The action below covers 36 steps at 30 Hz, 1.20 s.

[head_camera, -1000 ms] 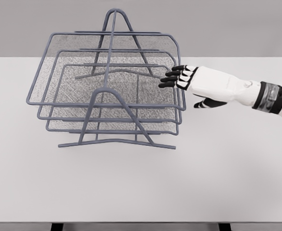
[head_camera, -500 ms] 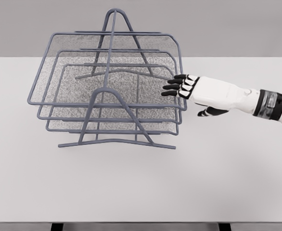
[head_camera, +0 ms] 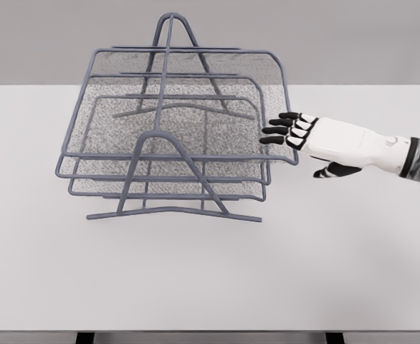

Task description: Pull out the upper folder box with right arm

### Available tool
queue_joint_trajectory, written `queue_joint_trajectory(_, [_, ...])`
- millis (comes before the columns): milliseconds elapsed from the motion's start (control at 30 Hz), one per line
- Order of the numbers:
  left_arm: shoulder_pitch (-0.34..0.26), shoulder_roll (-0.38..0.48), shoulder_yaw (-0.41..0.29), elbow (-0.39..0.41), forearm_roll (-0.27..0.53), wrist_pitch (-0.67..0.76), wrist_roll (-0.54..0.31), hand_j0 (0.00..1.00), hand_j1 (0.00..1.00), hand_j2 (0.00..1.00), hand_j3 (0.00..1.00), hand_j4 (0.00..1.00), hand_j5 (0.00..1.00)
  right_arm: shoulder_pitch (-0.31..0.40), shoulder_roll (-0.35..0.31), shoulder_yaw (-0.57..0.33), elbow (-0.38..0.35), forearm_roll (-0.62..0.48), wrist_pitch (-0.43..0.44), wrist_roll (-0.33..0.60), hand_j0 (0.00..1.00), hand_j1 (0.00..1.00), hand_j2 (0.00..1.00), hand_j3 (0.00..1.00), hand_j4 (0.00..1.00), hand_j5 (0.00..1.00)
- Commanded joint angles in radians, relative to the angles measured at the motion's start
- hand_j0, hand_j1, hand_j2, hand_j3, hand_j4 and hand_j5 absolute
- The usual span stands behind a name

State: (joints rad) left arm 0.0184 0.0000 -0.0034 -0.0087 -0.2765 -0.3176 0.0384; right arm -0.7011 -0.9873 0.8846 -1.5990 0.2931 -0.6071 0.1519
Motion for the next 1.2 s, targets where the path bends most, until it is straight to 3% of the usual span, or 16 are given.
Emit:
queue_joint_trajectory(0, [0.000, 0.000, 0.000, 0.001, 0.000, 0.000, 0.000, 1.00, 1.00, 1.00, 1.00, 1.00, 1.00, 0.002, -0.027, -0.006, 0.011, 0.058, -0.004, 0.006, 1.00, 1.00, 1.00, 1.00, 1.00, 1.00])
queue_joint_trajectory(167, [0.000, 0.000, 0.000, 0.000, 0.000, 0.000, 0.000, 1.00, 1.00, 1.00, 1.00, 1.00, 1.00, 0.003, -0.068, -0.009, -0.022, 0.057, -0.004, 0.006, 1.00, 1.00, 1.00, 1.00, 1.00, 1.00])
queue_joint_trajectory(867, [0.000, 0.000, 0.000, 0.001, 0.000, 0.000, 0.000, 1.00, 1.00, 1.00, 1.00, 1.00, 1.00, 0.029, -0.180, -0.019, -0.026, 0.034, -0.004, 0.000, 1.00, 1.00, 1.00, 1.00, 1.00, 1.00])
queue_joint_trajectory(1133, [0.000, 0.000, 0.000, 0.000, 0.000, 0.000, 0.000, 1.00, 1.00, 1.00, 1.00, 1.00, 1.00, 0.034, -0.237, -0.021, -0.061, 0.003, -0.004, -0.002, 1.00, 1.00, 1.00, 1.00, 1.00, 1.00])
queue_joint_trajectory(1167, [0.000, 0.000, 0.000, 0.000, 0.000, 0.000, 0.000, 1.00, 1.00, 1.00, 1.00, 1.00, 1.00, 0.034, -0.267, -0.052, -0.095, -0.012, -0.004, -0.002, 1.00, 1.00, 1.00, 1.00, 1.00, 1.00])
